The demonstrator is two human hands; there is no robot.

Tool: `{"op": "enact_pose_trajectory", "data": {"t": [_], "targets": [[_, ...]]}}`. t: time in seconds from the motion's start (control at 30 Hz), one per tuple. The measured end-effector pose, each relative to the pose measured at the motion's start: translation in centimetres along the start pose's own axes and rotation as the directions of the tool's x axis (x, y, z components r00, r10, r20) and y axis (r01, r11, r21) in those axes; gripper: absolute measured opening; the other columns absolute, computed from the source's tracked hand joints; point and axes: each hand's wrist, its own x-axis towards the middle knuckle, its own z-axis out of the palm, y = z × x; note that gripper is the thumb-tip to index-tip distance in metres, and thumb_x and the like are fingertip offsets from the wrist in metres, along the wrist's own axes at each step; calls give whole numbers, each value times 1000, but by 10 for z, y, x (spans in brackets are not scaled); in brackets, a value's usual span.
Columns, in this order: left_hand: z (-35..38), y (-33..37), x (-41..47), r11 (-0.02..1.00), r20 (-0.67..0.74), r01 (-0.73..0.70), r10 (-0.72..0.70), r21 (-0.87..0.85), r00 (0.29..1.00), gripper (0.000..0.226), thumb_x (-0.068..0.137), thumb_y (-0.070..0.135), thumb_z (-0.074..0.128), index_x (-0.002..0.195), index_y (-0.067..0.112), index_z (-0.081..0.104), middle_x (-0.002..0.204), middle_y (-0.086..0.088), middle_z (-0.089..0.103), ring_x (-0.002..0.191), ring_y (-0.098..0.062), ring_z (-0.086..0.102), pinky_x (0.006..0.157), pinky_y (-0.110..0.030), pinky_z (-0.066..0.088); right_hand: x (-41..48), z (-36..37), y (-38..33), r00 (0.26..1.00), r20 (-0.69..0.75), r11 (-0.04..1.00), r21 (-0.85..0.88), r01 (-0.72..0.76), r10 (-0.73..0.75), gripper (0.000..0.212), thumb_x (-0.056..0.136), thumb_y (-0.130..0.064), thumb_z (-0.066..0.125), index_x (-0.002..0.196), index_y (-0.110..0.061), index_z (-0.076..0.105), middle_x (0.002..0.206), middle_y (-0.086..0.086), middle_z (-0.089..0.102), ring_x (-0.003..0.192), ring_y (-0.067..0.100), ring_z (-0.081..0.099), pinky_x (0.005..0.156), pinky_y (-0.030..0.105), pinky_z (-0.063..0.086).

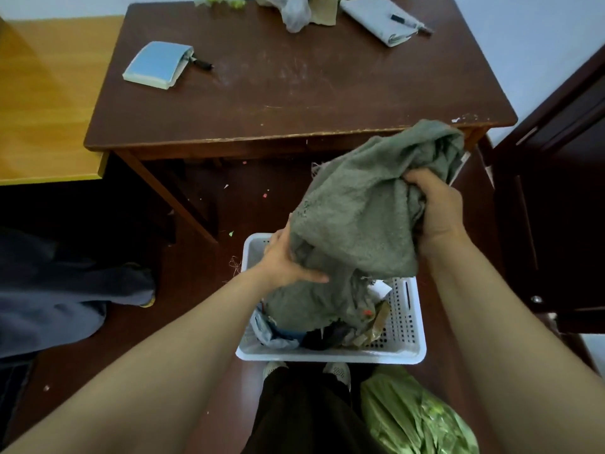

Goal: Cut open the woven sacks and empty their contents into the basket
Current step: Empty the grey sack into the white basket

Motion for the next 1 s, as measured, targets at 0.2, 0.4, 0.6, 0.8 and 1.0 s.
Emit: {"op": "enact_pose_trajectory", "data": {"t": [0.2,0.4,0.6,0.8,1.0], "targets": [[17,31,1,977,-162,79,-112,-200,980,19,92,15,60,111,9,59,103,-8,63,97,-28,61,83,-43,54,7,-11,-16,998,-51,997,-67,32,-36,16,69,-20,77,81,-14,69,71,1,72,67,16,69,64,30,54],[-8,76,10,842,-315,-38,-159,-538,936,15,96,3,45,108,5,53,113,-16,58,106,-34,60,90,-48,53,11,-38,-21,893,-75,808,-464,362,-444,11,74,-16,71,80,-23,64,78,-7,67,79,11,66,76,33,56],[0,74,3,854,-368,-103,-109,-510,923,27,75,16,59,102,14,64,101,-15,68,95,-33,67,83,-51,56,15,-45,2,917,-149,866,-412,283,-370,11,74,-28,73,73,-25,63,76,-12,66,77,8,63,78,34,54],[-7,82,2,842,-471,-218,-49,-494,881,33,63,22,64,96,20,66,97,-7,71,94,-26,68,85,-48,55,21,-52,-1,927,-165,905,-327,271,-337,16,73,-38,74,78,-25,67,83,-9,69,84,9,65,75,28,50],[-18,85,0,901,-517,-235,14,-365,856,32,63,29,68,94,28,64,102,-4,69,97,-22,65,89,-48,53,25,-53,-14,975,-134,947,-295,130,-176,29,73,-53,72,80,-26,67,91,-5,70,89,15,67,81,35,55]]}}
